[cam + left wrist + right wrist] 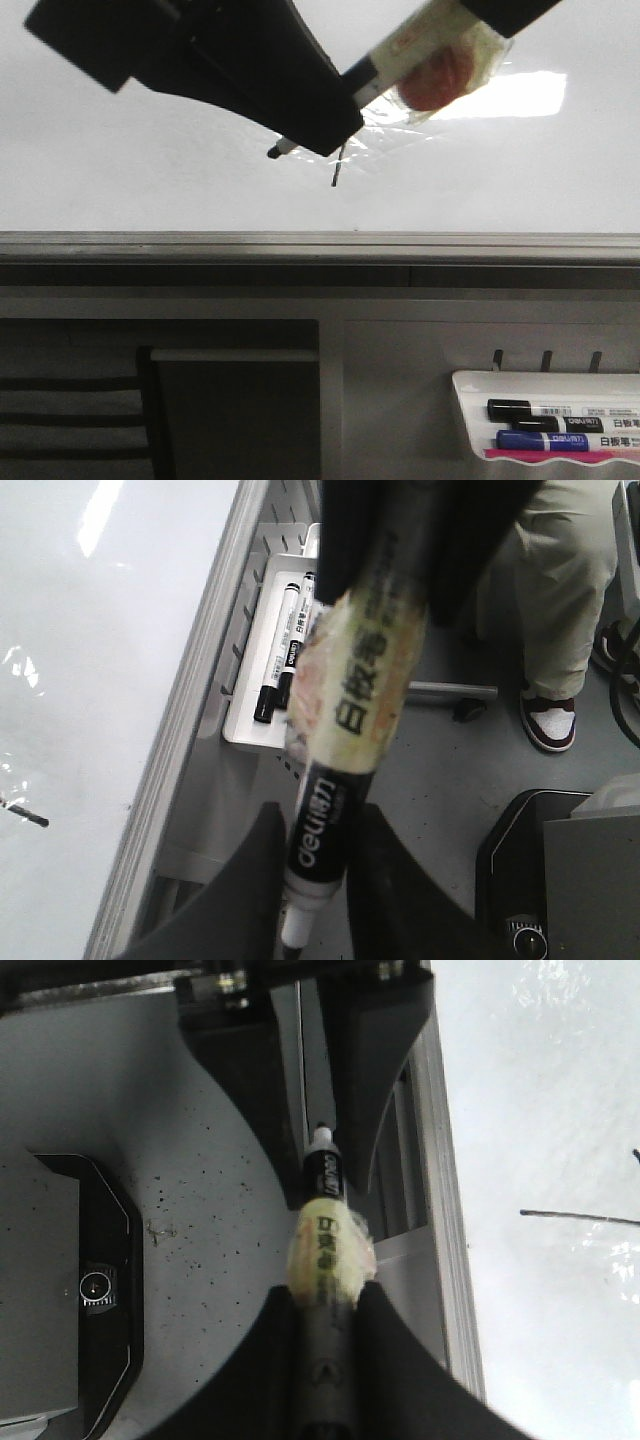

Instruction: Write number 7 on whiteboard

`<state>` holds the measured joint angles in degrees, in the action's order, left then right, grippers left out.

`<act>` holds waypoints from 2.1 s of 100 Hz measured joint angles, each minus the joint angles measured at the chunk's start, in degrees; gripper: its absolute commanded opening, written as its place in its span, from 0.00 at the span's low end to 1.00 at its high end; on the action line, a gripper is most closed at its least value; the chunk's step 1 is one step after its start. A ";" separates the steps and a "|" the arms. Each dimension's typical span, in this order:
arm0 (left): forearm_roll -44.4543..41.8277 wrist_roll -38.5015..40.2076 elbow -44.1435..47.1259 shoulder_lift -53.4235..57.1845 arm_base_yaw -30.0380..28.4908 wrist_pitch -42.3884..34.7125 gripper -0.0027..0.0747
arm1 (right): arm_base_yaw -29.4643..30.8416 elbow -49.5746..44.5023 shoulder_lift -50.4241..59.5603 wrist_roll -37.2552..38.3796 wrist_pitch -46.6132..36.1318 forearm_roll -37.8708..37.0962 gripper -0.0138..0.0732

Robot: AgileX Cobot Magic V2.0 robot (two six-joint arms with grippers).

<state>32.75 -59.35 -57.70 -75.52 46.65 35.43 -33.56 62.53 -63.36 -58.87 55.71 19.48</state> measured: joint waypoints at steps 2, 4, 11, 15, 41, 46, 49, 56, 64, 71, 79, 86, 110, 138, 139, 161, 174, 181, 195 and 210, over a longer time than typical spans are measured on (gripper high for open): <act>0.00 0.00 0.00 0.00 0.00 0.00 0.02 | 0.00 0.00 0.00 0.00 0.08 0.00 0.11; -0.11 -0.13 0.00 0.00 0.04 0.00 0.01 | 0.00 0.00 0.00 0.00 0.08 0.00 0.11; -0.20 -0.36 0.00 0.00 0.04 0.12 0.01 | 0.00 0.00 0.00 0.00 0.22 0.00 0.12; -0.20 -0.36 0.00 0.00 0.04 0.12 0.01 | 0.00 0.00 0.00 0.00 0.22 0.00 0.14; -0.20 -0.36 -0.04 0.00 0.17 0.01 0.01 | 0.00 0.00 0.00 0.56 0.22 0.00 0.54; -0.20 -0.11 -0.04 0.00 0.17 -0.14 0.01 | 0.00 0.00 0.00 1.52 0.46 0.00 0.58; -0.20 0.03 -0.13 0.00 0.03 -0.24 0.01 | 0.14 0.00 0.13 2.29 0.45 0.00 0.59; -0.42 0.85 -0.25 0.00 -0.71 -0.28 0.01 | 1.14 0.00 0.51 3.36 0.69 0.22 0.59; -2.23 3.88 -0.25 0.00 -2.12 -0.16 0.01 | 3.18 0.10 2.31 4.60 0.81 -0.10 0.59; -5.78 8.91 -0.25 0.52 -3.67 -0.16 0.01 | 5.66 0.14 4.42 6.21 1.06 -0.32 0.59; -11.92 16.63 -0.25 1.61 -6.16 0.18 0.01 | 9.32 0.23 7.15 8.63 1.56 -0.79 0.59; -18.45 25.20 -0.25 2.72 -8.58 1.45 0.01 | 12.75 0.23 9.40 11.31 1.72 -1.52 0.59; -36.65 54.19 2.60 5.14 -20.25 3.92 0.01 | 21.88 -1.44 13.53 14.74 1.70 -2.07 0.59; -36.45 63.65 11.14 5.27 -32.27 -13.05 0.01 | 22.98 -5.11 13.56 15.00 -0.89 -2.15 0.59; -36.29 63.65 11.28 5.15 -32.67 -13.97 0.01 | 22.98 -5.24 13.56 15.00 -1.08 -2.15 0.59; -32.75 63.83 12.26 1.51 -35.93 -20.00 0.01 | 22.98 -6.13 13.56 15.00 -6.09 -2.15 0.59; -32.34 63.90 12.26 -0.23 -36.03 -20.82 0.01 | 22.98 -6.13 13.56 15.00 -6.60 -2.15 0.59; -32.20 63.90 12.26 -0.56 -36.07 -20.93 0.01 | 22.98 -6.13 13.56 15.00 -6.68 -2.15 0.59; -32.20 63.90 12.26 -0.58 -36.16 -21.04 0.06 | 22.98 -6.13 13.56 15.00 -6.68 -2.15 0.59; -32.20 63.90 12.26 -0.71 -36.16 -21.04 0.31 | 22.98 -6.13 13.56 15.00 -6.86 -2.15 0.59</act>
<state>0.55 4.54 -45.44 -76.23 10.49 14.39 -10.58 56.40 -49.80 -43.87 48.85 17.33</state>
